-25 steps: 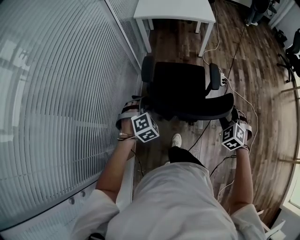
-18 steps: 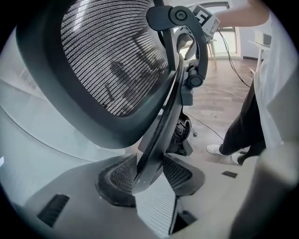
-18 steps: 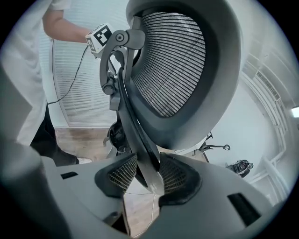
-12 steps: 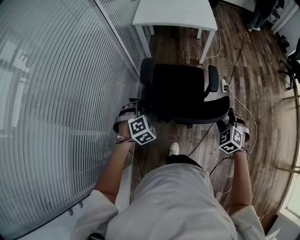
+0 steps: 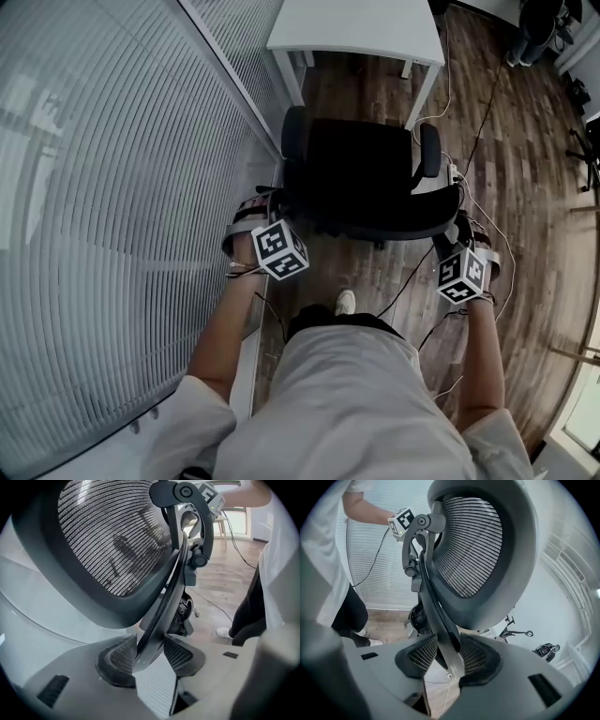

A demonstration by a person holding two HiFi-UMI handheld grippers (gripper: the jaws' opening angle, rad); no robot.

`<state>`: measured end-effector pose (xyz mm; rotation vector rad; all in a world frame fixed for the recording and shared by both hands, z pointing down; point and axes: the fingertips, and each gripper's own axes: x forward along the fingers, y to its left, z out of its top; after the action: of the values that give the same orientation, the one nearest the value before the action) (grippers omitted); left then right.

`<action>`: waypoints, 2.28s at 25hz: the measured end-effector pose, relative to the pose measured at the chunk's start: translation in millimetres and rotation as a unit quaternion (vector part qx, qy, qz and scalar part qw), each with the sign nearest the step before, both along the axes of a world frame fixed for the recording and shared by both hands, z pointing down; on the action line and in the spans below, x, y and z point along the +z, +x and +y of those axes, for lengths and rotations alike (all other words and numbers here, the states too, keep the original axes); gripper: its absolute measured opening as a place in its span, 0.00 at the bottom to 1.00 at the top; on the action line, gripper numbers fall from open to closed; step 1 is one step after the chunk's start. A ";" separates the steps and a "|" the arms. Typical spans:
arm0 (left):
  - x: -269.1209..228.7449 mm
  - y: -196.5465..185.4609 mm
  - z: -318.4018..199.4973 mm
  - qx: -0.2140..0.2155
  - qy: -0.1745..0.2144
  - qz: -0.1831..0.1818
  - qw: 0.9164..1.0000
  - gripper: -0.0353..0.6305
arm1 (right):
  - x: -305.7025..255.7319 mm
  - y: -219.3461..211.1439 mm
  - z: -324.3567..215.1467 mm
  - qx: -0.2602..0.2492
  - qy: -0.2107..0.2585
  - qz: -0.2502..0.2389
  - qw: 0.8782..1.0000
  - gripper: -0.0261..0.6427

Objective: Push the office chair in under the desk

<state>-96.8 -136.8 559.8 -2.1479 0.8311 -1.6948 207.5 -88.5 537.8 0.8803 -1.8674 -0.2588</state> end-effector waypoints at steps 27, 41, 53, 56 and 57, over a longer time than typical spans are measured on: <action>0.4 14.9 -102.4 0.001 0.005 0.013 1.000 0.34 | 1.6 14.9 -110.7 0.000 0.005 0.004 1.000 0.29; 2.7 26.7 -167.1 0.009 0.004 0.011 1.000 0.34 | 4.4 27.5 -178.5 0.006 -0.002 0.003 1.000 0.29; 4.3 19.9 -236.2 0.027 0.011 0.022 0.999 0.34 | 5.6 20.0 -245.2 0.025 -0.003 0.012 1.000 0.29; 11.3 23.6 -244.9 0.031 0.012 0.021 0.999 0.34 | 11.8 23.2 -250.3 0.028 0.000 0.010 1.000 0.29; 13.1 25.7 -248.1 0.033 0.012 0.019 0.999 0.34 | 14.2 25.1 -252.2 0.030 0.001 0.009 1.000 0.29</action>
<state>-71.1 -384.9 572.9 -2.1741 0.7783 -1.6082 232.6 -340.7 552.0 0.9300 -1.8212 -0.2317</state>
